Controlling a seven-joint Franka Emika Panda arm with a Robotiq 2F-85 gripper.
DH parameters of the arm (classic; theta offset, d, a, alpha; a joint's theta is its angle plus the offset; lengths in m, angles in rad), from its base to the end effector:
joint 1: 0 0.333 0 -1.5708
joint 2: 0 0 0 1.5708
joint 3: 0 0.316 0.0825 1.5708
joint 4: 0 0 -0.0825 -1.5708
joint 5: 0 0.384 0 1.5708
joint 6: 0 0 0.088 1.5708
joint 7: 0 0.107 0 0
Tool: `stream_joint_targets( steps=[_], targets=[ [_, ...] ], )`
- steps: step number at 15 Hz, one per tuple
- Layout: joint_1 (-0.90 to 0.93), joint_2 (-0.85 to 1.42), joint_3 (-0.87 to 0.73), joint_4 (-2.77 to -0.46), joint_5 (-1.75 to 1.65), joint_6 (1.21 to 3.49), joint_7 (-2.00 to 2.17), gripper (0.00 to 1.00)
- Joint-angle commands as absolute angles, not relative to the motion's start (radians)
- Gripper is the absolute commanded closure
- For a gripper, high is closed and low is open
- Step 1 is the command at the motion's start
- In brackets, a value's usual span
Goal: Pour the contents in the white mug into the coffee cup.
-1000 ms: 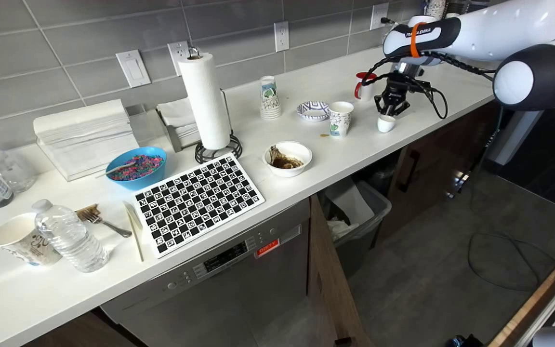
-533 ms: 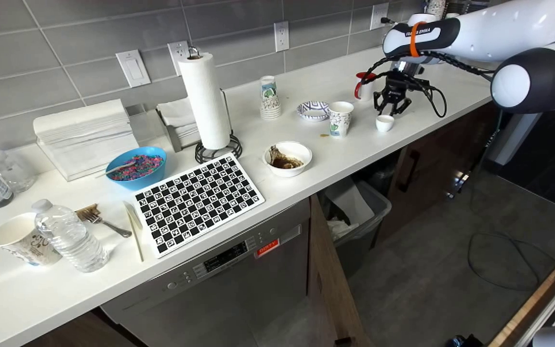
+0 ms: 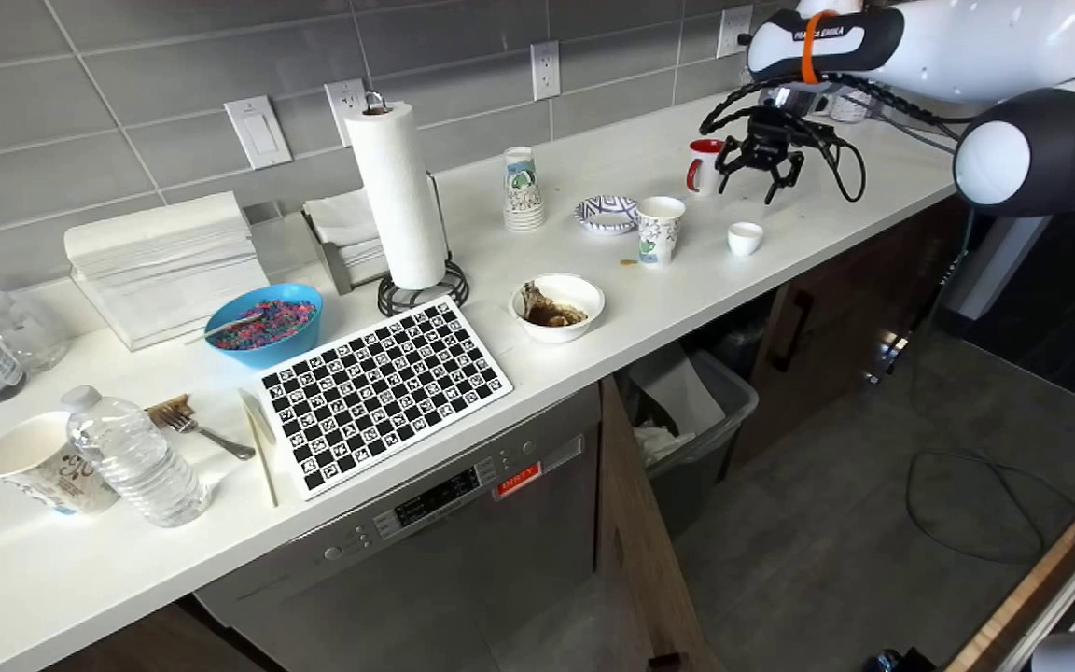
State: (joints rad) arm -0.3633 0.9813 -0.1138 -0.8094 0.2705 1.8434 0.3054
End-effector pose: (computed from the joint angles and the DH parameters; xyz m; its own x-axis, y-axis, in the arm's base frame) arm 0.7331 -0.3094 0.3378 0.7003 -0.7139 -0.0005 -0.7027 -0.6892 -0.1769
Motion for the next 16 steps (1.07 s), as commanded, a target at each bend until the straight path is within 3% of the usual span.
stream_joint_targets(
  steps=[1,15,16],
  targets=[
    [-0.344,0.932,-0.126,-0.797,0.252,1.852,0.313,0.00],
    [-0.345,0.574,-0.002,-1.109,0.280,1.842,-0.207,0.00],
    [-0.339,0.665,-0.011,-0.973,0.278,1.844,-0.148,0.00]
  ],
)
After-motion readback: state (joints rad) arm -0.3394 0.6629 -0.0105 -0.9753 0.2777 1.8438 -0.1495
